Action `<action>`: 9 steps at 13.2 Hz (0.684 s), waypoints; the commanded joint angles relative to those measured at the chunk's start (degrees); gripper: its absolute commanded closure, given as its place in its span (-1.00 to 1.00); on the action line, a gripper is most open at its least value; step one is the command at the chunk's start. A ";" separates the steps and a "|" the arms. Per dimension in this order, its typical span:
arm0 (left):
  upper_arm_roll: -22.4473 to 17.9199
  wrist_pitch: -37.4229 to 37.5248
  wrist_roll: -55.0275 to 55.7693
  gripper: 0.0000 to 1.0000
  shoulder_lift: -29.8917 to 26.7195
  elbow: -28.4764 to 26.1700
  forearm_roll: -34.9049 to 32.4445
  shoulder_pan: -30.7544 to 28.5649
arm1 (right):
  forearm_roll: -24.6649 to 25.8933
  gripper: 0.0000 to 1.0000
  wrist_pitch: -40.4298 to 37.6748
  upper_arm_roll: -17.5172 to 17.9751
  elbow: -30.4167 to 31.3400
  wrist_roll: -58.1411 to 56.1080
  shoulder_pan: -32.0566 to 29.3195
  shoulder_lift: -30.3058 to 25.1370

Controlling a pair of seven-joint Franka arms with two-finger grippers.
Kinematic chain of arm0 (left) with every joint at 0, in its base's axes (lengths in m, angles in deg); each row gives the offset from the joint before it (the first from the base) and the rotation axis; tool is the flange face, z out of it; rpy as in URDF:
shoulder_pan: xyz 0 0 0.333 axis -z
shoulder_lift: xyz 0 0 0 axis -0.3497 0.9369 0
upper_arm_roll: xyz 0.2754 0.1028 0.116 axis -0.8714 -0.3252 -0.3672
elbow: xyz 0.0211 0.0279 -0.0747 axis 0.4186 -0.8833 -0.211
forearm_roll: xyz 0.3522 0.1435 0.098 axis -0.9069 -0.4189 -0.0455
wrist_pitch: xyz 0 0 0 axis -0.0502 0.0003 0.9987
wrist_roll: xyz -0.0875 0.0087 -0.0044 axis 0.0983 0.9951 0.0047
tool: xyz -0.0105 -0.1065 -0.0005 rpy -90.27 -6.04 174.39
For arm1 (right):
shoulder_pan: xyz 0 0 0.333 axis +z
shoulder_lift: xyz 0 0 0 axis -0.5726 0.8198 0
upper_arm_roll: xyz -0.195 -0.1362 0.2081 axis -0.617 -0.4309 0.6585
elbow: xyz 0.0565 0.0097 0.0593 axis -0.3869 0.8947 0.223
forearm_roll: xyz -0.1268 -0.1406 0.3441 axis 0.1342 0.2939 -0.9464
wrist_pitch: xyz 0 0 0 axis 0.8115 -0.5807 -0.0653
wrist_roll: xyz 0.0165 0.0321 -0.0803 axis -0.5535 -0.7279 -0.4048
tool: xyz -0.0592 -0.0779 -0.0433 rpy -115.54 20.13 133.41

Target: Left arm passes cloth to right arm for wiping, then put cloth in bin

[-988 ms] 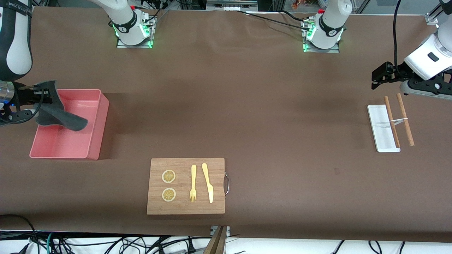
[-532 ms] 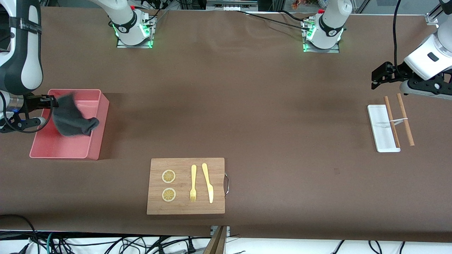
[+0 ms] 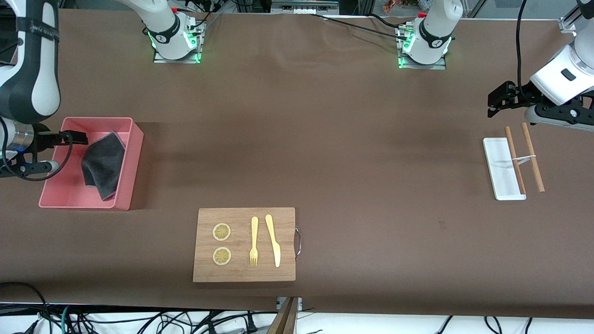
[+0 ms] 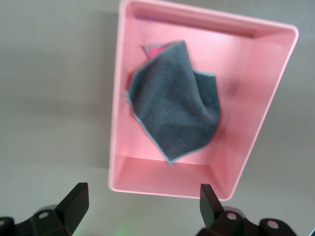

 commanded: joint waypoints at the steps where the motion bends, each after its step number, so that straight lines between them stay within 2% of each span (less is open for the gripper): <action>1: 0.19 0.59 -0.37 -1.00 -0.51 0.16 -0.49 0.20 | -4.33 -1.00 -4.86 -0.06 -2.91 3.69 3.16 -3.86; 4: 0.19 0.23 -0.28 -1.00 0.02 0.86 -0.49 0.28 | -4.62 -1.00 -7.76 0.46 -2.91 5.44 4.83 -8.61; 8: 0.19 0.23 -0.28 -1.00 0.11 1.04 -0.40 0.28 | -3.31 -1.00 -9.96 1.69 -2.83 10.35 7.21 -11.43; 9: 0.19 0.32 -0.28 -1.00 0.11 1.04 -0.40 0.20 | -1.65 -1.00 -10.23 6.31 -2.83 12.28 5.38 -12.13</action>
